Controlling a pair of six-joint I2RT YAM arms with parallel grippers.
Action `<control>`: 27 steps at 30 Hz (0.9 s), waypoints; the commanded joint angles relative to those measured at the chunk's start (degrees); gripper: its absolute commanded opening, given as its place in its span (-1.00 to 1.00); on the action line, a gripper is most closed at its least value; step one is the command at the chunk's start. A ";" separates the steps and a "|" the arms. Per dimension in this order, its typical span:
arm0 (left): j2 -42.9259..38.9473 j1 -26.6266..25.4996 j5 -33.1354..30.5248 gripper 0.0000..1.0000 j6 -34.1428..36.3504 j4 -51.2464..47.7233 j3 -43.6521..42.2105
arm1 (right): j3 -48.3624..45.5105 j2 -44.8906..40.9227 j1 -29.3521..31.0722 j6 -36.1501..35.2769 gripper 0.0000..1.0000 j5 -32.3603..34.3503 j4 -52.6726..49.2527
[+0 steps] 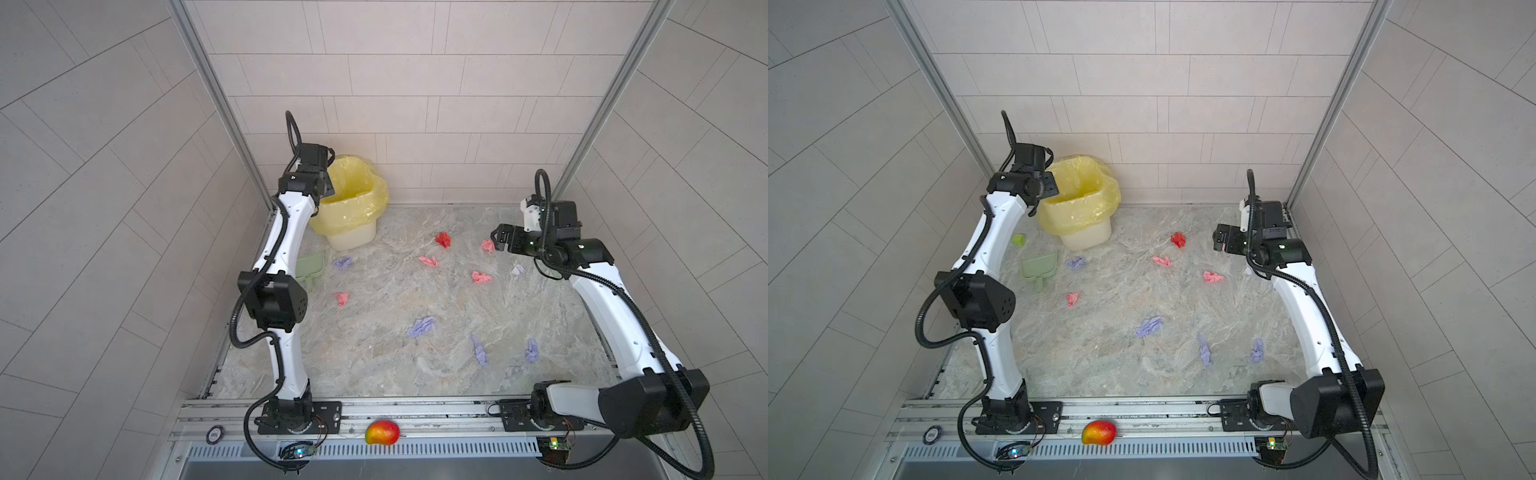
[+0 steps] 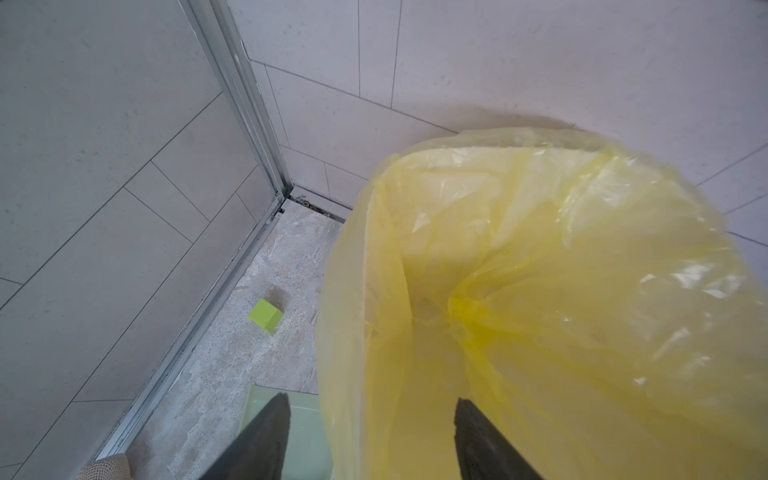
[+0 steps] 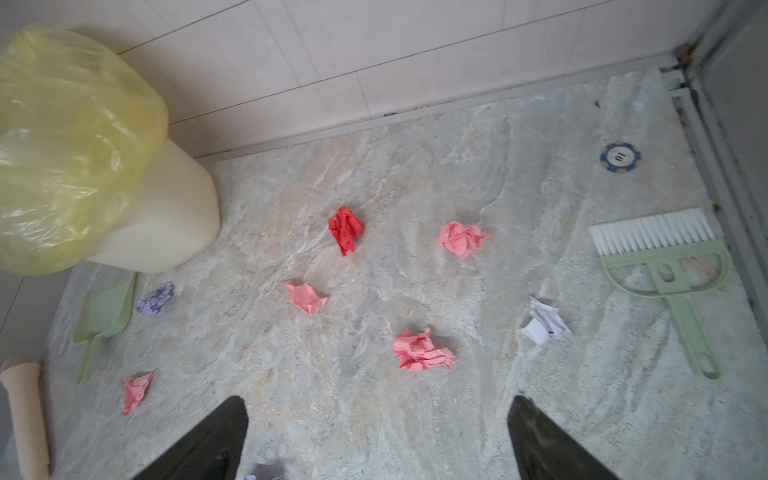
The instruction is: Sweep away the paper scraps from the table
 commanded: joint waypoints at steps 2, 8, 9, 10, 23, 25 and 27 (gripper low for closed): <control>-8.01 -3.83 0.86 0.52 2.18 3.28 -7.67 | 1.20 3.88 -5.23 -3.44 0.99 1.66 -4.26; -19.05 -10.24 4.98 0.80 2.87 10.56 -25.04 | 3.16 13.56 -11.84 -4.19 0.99 8.64 -5.34; -20.52 -11.41 5.84 0.82 2.74 11.39 -27.34 | 4.01 15.81 -13.18 -4.21 0.99 9.34 -5.25; -21.72 -12.67 6.55 0.83 2.29 12.32 -30.11 | 5.10 18.36 -14.61 -3.68 0.99 9.18 -5.63; -25.45 -22.62 17.11 0.84 -1.36 22.09 -48.90 | 15.98 39.13 -22.31 -2.36 0.89 13.17 -1.79; -25.20 -22.89 17.85 0.83 -1.38 22.83 -49.15 | 16.77 40.95 -22.78 -2.37 0.88 13.21 -0.99; -24.90 -23.04 18.35 0.84 -1.30 23.36 -49.03 | 17.16 42.51 -23.38 -2.37 0.88 12.40 0.43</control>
